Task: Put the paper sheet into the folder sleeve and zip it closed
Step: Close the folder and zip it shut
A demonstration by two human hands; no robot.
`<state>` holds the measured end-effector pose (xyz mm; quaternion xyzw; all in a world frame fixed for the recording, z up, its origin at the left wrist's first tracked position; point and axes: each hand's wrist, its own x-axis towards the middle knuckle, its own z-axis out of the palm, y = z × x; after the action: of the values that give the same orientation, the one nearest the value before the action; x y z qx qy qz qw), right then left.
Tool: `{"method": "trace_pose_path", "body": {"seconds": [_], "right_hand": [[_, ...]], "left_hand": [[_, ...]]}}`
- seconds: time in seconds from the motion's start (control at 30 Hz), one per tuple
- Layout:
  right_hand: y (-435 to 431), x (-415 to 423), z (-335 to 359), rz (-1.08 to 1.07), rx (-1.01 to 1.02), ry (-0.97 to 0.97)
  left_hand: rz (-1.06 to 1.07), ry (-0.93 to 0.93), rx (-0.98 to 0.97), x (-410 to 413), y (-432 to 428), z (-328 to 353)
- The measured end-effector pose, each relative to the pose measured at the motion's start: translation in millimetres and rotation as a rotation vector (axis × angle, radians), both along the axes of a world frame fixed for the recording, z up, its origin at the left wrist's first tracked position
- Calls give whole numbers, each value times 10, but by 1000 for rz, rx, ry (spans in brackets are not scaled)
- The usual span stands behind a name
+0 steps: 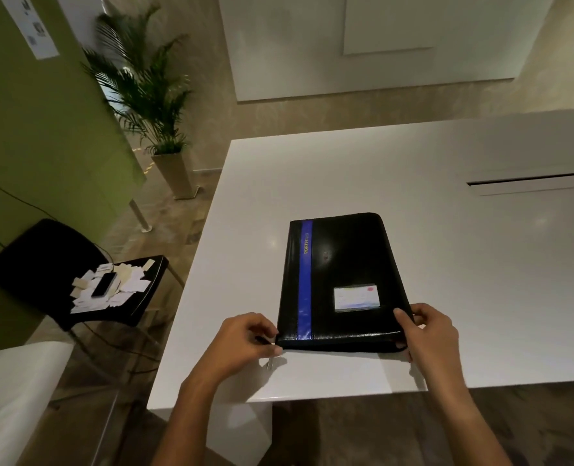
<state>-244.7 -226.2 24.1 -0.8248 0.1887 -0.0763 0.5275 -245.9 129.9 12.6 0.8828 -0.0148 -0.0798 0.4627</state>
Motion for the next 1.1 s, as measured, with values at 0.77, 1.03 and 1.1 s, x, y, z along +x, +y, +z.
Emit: {"method": "trace_pose_path", "body": {"seconds": [0.77, 1.03, 1.1], "right_hand": [[1840, -386, -301, 526, -685, -107], [1779, -415, -277, 548, -696, -196], [1754, -424, -245, 558, -692, -189]], "left_hand": [[17, 39, -191, -77, 168, -235], [51, 31, -202, -113, 149, -285], [58, 31, -202, -119, 146, -284]]}}
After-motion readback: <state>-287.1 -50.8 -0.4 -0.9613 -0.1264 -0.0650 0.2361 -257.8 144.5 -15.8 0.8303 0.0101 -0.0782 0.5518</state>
